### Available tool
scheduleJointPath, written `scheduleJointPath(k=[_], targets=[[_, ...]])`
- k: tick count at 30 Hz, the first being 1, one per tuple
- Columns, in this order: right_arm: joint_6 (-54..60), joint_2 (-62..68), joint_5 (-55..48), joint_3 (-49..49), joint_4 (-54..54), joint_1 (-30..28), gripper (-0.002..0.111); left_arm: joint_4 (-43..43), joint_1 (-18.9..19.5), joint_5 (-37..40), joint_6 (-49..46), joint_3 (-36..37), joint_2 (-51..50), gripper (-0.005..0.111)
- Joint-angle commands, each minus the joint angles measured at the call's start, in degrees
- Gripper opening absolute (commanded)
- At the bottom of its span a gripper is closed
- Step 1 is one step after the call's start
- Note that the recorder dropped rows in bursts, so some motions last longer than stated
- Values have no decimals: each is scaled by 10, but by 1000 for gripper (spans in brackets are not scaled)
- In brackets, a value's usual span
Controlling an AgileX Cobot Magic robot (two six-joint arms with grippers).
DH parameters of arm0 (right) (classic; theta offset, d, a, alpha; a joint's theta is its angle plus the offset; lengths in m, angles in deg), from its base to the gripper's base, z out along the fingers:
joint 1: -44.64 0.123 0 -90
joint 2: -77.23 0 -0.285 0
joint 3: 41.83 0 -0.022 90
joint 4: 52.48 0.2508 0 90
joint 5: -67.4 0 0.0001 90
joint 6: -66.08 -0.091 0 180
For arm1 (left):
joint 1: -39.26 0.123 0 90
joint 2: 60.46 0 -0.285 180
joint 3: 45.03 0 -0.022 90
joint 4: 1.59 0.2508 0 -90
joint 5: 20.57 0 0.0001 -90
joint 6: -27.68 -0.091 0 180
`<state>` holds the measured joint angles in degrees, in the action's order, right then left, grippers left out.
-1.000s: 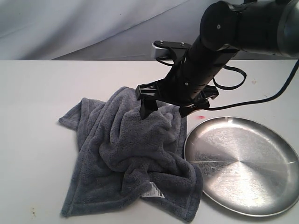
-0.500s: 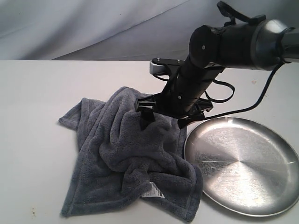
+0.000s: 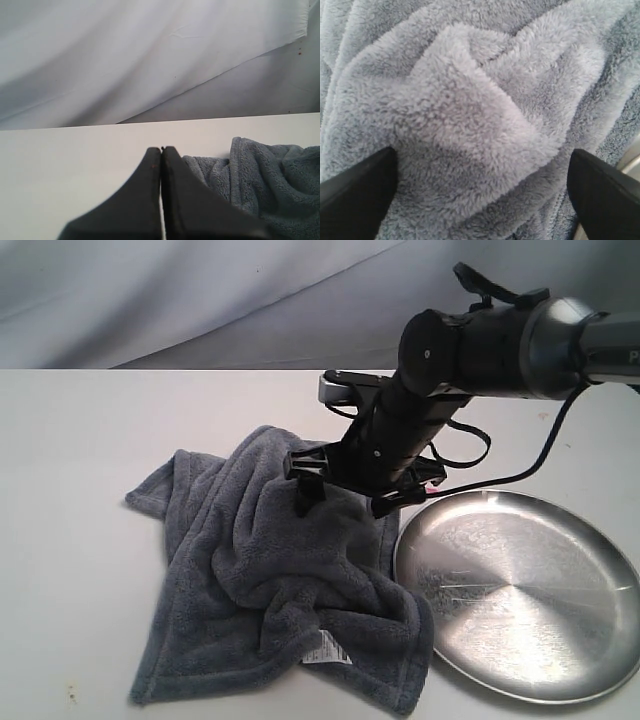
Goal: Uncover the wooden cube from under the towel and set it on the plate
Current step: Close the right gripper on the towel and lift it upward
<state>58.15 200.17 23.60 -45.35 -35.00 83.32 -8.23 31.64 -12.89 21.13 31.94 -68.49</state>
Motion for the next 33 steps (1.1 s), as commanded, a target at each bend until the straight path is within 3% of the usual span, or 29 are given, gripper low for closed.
scheduleJointPath(k=[1,15,33], targets=[[4,17,5,-1,6,-2,74,-1,-3,-2,1,3,2,0],[4,5,4,-1,6,0,2,-1,-3,-2,1,3,2,0],[4,-117,-3,-1,24,2,0,-1,-3,-2,1,3,2,0]])
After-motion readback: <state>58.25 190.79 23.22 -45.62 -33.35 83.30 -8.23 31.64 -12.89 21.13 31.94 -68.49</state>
